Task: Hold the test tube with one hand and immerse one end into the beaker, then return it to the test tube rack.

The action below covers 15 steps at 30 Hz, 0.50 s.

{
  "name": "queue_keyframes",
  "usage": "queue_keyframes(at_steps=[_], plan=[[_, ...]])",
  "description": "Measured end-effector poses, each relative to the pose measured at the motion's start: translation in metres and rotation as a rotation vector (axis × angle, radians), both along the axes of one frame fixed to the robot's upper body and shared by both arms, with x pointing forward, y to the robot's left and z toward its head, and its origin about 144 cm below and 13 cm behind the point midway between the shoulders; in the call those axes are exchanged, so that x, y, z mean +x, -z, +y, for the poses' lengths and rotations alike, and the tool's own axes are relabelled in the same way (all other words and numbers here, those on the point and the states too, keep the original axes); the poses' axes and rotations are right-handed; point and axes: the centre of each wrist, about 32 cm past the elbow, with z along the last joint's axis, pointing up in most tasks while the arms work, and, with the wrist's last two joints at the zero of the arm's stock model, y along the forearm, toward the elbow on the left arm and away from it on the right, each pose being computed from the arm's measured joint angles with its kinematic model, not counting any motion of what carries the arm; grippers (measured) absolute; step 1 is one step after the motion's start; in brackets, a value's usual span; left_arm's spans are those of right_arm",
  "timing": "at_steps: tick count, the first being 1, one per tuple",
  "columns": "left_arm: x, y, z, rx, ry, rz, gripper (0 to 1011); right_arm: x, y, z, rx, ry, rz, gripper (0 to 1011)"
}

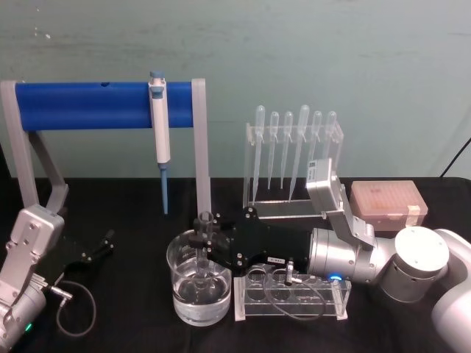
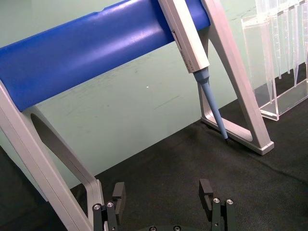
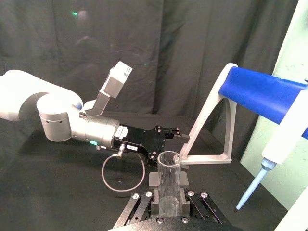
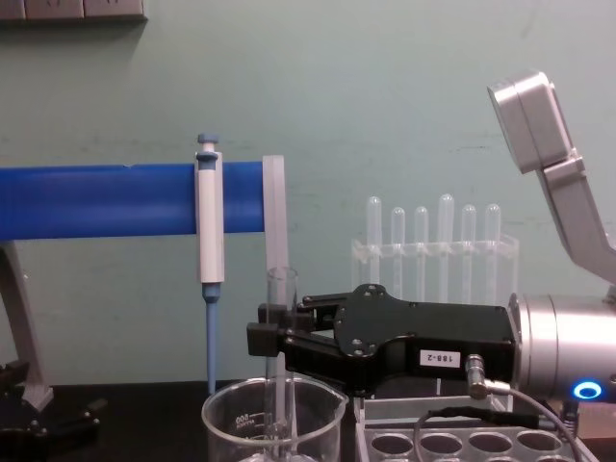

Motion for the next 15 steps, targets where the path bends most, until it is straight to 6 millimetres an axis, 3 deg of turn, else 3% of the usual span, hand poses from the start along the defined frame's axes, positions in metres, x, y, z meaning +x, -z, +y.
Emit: queue_keyframes(at_steps=[15], plan=[[0.0000,0.0000,0.0000,0.000,0.000,0.000,1000,0.0000,0.0000,0.0000,0.000,0.000,0.000,227]])
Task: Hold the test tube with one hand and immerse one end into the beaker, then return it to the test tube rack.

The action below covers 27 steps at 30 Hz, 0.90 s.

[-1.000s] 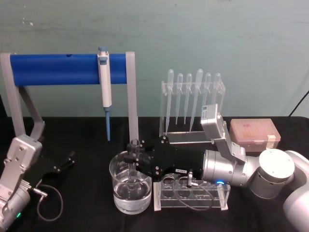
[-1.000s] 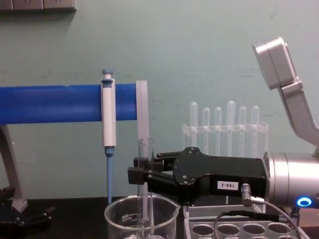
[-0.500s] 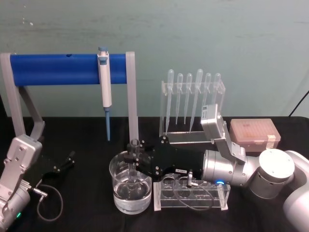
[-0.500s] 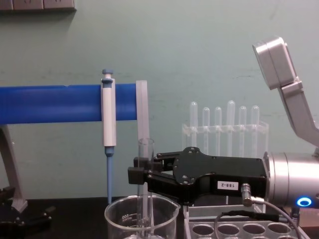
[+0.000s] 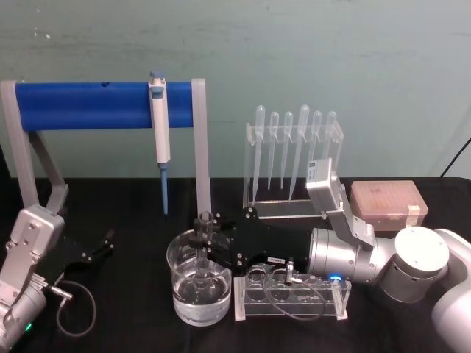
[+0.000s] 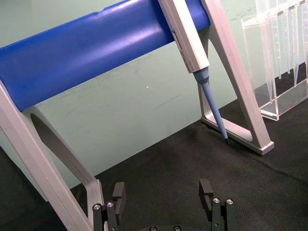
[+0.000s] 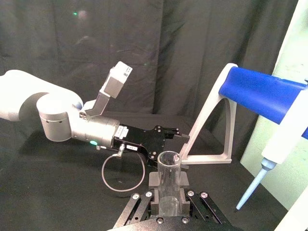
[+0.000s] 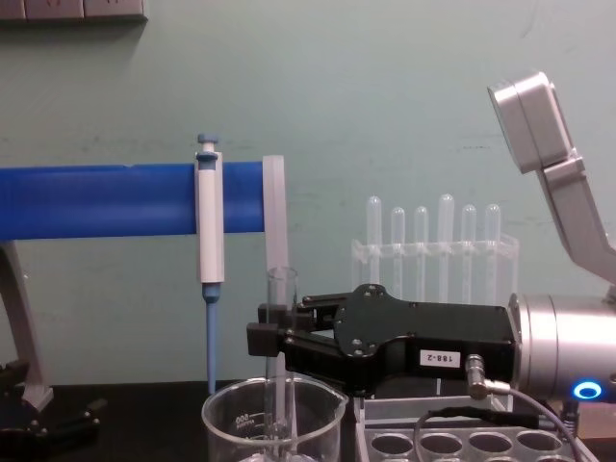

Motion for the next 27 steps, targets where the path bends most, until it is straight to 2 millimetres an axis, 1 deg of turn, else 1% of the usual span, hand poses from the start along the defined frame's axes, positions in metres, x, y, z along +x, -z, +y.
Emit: queue_keyframes(at_steps=[22,27], plan=[[0.0000,0.0000,0.0000,0.000,0.000,0.000,1000,0.0000,0.0000,0.0000,0.000,0.000,0.000,226],[0.0000,0.0000,0.0000,0.000,0.000,0.000,1000,0.0004,-0.0032,-0.0004,0.004,-0.003,-0.006,226]])
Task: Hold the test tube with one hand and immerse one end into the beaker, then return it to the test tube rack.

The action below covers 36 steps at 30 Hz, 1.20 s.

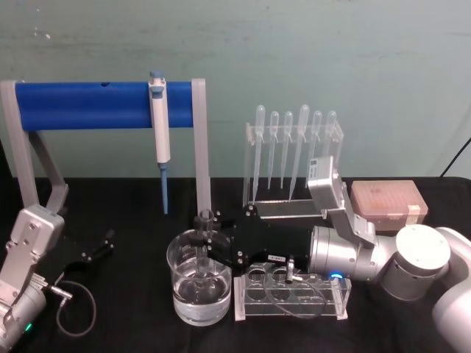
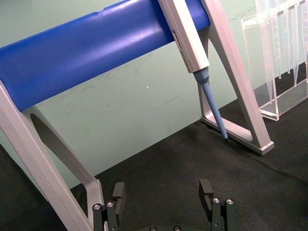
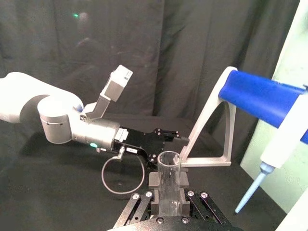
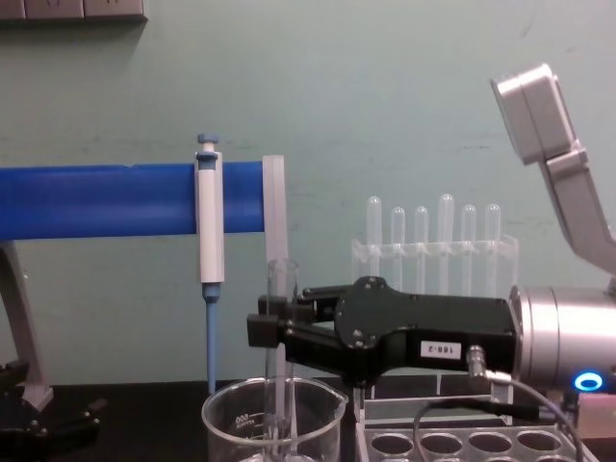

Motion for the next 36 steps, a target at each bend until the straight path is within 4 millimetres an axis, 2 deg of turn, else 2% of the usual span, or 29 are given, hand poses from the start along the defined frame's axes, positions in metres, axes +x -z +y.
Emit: queue_keyframes(at_steps=[8,11,20,36], plan=[[0.000,0.000,0.000,0.000,0.000,0.000,1000,0.003,-0.018,0.000,0.020,-0.013,-0.015,226],[0.000,0.000,0.000,0.000,0.000,0.000,1000,0.004,-0.033,0.001,0.018,-0.025,-0.022,227],[0.000,0.000,0.000,0.000,0.000,0.000,1000,-0.001,-0.061,0.000,0.010,-0.045,-0.039,226],[0.000,0.000,0.000,0.000,0.000,0.000,1000,-0.012,-0.099,-0.022,0.026,-0.031,-0.080,227]])
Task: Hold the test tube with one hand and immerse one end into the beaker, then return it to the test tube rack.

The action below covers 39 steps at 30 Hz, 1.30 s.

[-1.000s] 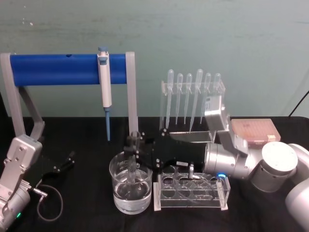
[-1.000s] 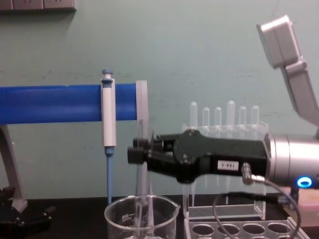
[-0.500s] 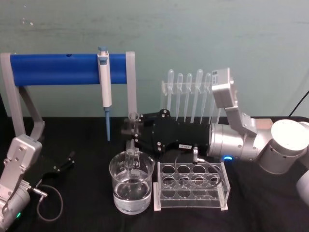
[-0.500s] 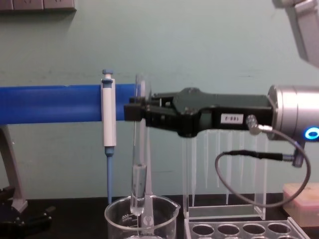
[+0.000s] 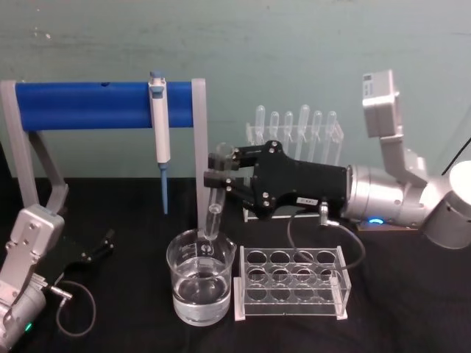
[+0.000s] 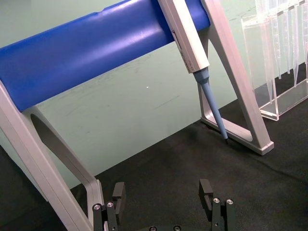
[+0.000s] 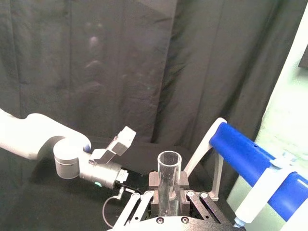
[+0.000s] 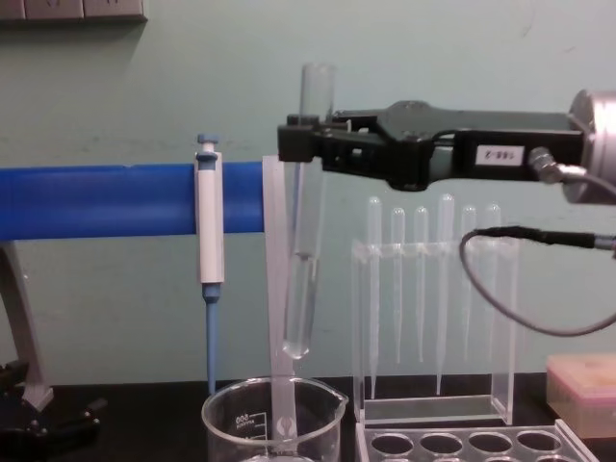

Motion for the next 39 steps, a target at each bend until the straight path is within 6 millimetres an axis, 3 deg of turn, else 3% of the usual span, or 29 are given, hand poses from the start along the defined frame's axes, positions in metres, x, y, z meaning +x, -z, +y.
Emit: queue_keyframes(at_steps=[11,25,39], plan=[[0.000,0.000,0.000,0.000,0.000,0.000,1000,-0.020,-0.008,-0.019,-0.020,0.030,-0.003,226],[0.000,0.000,0.000,0.000,0.000,0.000,1000,-0.052,0.007,-0.058,-0.024,0.127,0.001,227],[0.000,0.000,0.000,0.000,0.000,0.000,1000,-0.058,0.021,-0.073,-0.038,0.185,-0.008,227]])
